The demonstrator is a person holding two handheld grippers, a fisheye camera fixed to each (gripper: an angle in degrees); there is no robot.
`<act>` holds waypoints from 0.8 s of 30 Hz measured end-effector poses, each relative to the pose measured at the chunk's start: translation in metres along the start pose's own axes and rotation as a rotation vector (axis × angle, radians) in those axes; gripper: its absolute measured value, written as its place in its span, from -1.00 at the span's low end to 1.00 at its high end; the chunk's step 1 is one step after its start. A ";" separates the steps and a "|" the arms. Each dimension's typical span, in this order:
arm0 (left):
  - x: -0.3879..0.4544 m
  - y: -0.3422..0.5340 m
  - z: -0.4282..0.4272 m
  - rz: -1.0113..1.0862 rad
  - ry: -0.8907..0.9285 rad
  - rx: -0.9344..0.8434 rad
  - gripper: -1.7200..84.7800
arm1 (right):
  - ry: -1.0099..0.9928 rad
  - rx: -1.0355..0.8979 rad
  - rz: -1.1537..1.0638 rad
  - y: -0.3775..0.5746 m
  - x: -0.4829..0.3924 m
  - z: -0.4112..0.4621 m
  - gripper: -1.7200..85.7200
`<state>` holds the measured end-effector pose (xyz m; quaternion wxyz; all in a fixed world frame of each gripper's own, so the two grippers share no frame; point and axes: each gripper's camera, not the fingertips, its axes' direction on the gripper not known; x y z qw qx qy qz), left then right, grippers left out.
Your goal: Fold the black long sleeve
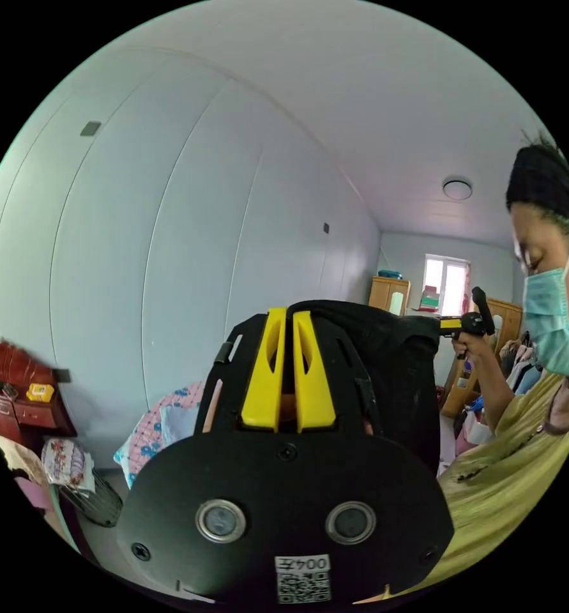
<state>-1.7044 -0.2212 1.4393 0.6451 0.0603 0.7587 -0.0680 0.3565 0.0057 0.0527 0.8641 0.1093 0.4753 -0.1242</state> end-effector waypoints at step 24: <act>-0.140 0.145 0.441 -0.242 -0.092 -0.783 -0.69 | -0.603 -0.726 0.422 0.255 0.077 0.557 -0.76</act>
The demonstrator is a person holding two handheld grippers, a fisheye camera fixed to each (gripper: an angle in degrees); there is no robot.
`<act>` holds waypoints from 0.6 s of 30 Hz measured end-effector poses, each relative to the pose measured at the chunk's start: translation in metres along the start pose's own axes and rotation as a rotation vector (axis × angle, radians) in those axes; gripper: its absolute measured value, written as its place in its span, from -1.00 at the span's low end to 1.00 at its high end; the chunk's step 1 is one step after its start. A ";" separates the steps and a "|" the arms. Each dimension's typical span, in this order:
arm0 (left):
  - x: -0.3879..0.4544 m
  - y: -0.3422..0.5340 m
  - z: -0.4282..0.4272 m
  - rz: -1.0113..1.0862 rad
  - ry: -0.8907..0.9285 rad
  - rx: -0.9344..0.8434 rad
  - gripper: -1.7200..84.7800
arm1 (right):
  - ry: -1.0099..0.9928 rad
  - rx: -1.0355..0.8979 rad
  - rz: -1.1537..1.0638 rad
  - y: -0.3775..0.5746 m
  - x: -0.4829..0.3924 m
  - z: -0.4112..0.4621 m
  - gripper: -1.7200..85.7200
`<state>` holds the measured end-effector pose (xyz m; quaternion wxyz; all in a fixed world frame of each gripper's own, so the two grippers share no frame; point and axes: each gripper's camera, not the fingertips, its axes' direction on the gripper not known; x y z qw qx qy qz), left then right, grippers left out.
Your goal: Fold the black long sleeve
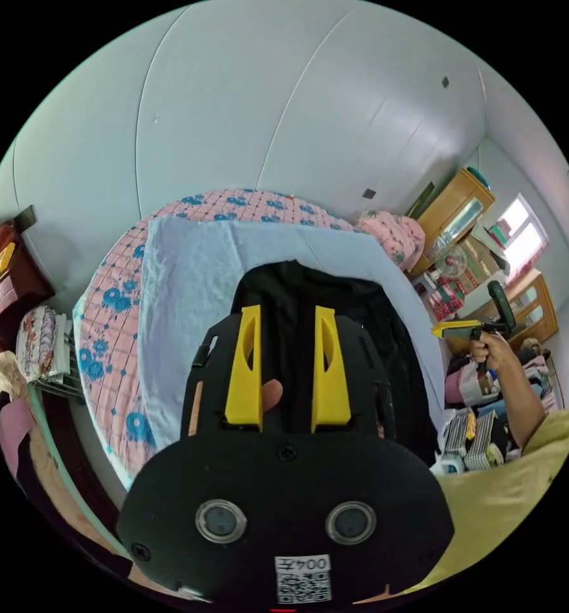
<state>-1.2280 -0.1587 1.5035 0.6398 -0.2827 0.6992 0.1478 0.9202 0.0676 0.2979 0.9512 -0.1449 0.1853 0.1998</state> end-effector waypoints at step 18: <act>0.060 0.158 0.086 0.060 -0.274 -0.432 -0.77 | 0.186 -0.477 -0.025 0.175 0.027 0.176 -0.82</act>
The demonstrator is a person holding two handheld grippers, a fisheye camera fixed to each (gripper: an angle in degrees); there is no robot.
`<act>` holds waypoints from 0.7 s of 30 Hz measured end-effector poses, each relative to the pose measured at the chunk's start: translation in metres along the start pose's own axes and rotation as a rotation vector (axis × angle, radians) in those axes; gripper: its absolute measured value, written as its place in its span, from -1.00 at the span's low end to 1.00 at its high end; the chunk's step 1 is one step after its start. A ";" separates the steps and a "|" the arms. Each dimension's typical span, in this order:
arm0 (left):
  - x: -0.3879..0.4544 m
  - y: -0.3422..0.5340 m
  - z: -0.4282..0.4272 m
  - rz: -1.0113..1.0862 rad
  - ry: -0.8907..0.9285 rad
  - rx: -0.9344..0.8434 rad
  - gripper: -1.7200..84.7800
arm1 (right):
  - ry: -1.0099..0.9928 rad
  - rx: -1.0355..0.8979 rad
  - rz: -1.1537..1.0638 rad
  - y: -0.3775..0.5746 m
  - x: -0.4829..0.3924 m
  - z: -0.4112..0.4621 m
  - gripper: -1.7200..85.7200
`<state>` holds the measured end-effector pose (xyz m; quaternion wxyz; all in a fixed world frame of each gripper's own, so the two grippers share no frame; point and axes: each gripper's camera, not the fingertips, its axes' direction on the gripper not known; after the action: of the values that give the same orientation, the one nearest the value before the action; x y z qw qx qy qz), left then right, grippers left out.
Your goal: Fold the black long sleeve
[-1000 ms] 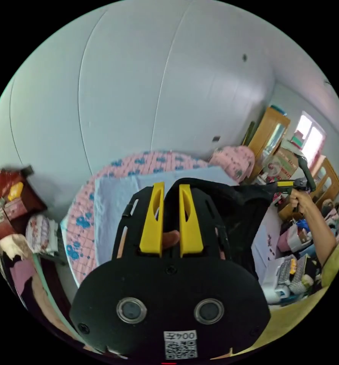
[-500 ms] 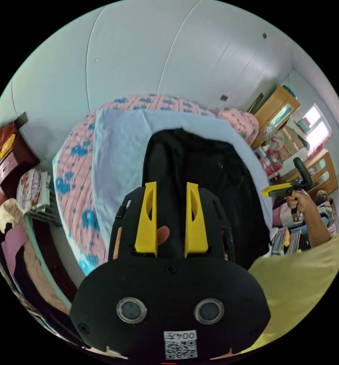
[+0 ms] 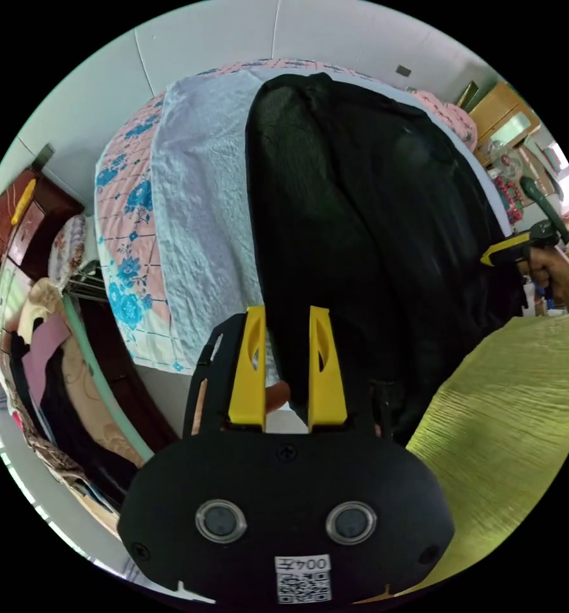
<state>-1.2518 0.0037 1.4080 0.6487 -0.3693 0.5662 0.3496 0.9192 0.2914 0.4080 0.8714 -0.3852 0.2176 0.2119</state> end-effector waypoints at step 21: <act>-0.094 -0.105 -0.096 -0.019 -0.507 0.177 -0.90 | -0.129 -0.035 0.085 0.092 0.075 -0.010 -0.85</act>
<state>-1.2166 -0.1341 1.5019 0.8029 -0.2172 0.4106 0.3736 0.9294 0.3555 0.3081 0.8670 -0.3762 0.1736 0.2768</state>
